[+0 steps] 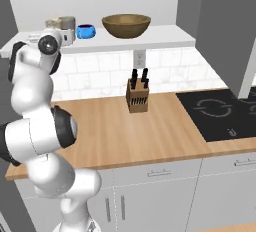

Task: Gather all objects into one cabinet and sort the glasses and bowls to opposite sides.

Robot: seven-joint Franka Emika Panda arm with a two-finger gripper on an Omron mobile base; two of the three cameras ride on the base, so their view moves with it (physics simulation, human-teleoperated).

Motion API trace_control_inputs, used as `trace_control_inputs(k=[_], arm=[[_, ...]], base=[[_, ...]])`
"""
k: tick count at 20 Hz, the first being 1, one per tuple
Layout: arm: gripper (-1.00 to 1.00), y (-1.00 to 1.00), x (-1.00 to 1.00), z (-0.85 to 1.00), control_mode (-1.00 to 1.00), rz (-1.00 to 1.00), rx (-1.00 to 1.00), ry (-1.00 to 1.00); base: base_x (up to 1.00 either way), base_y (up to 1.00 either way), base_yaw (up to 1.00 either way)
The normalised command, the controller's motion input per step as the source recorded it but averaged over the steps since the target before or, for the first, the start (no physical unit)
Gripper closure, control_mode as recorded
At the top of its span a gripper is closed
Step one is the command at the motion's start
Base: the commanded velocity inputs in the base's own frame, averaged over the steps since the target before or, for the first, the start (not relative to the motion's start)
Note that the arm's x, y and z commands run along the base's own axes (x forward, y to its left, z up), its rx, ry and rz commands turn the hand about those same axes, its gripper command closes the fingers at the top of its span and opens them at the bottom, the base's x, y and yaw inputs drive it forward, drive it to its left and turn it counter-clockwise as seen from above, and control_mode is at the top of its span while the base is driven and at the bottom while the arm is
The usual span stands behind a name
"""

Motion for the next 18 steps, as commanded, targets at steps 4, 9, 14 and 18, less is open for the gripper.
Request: trace_control_inputs(k=[4, 9, 14, 18], arm=[[1.00, 0.27, 0.35, -0.08, -1.00, 0.02, 0.00, 0.00], [1.00, 0.39, 0.30, -0.04, -1.00, 0.07, 0.00, 0.04], [-1.00, 0.03, 0.25, 0.00, -1.00, 0.05, 0.05, 0.01], [-1.00, -0.03, -0.12, 0.00, -1.00, 0.00, 0.08, -0.04]], base=[[0.00, 0.00, 0.00], [0.00, 0.00, 0.00], [0.00, 0.00, 0.00], [0.00, 0.00, 0.00]])
